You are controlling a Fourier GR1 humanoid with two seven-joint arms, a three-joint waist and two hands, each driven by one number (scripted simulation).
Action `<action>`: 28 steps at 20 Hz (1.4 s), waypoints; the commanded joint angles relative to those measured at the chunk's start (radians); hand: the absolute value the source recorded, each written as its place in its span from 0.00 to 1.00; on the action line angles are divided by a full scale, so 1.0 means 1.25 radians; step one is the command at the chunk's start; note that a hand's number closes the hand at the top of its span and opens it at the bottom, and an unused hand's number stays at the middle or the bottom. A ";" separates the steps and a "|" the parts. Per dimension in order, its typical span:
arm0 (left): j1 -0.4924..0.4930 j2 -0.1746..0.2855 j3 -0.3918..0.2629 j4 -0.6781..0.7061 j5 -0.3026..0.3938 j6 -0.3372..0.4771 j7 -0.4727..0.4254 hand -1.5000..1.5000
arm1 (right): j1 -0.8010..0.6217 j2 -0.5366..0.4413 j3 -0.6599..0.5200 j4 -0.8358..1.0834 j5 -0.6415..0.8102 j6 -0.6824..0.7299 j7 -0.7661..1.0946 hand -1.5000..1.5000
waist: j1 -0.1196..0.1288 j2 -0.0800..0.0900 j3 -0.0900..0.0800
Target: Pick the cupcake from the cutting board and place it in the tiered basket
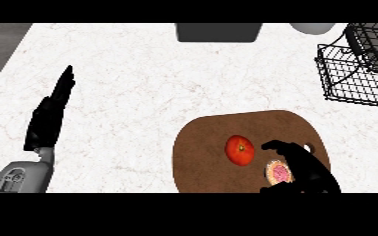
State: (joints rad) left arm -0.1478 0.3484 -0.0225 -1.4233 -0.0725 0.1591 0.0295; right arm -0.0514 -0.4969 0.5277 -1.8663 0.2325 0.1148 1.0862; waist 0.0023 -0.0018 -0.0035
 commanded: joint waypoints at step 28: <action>0.004 -0.046 0.026 -0.004 -0.053 -0.011 0.017 0.50 | -0.347 0.167 -0.154 0.042 0.347 -0.156 -0.127 1.00 | -0.008 -0.002 0.002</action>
State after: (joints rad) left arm -0.1557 0.2994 0.0101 -1.4459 -0.1324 0.1402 0.0668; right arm -0.4261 -0.2898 0.3837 -1.7412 0.5827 -0.0027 0.8998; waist -0.0012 -0.0031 -0.0003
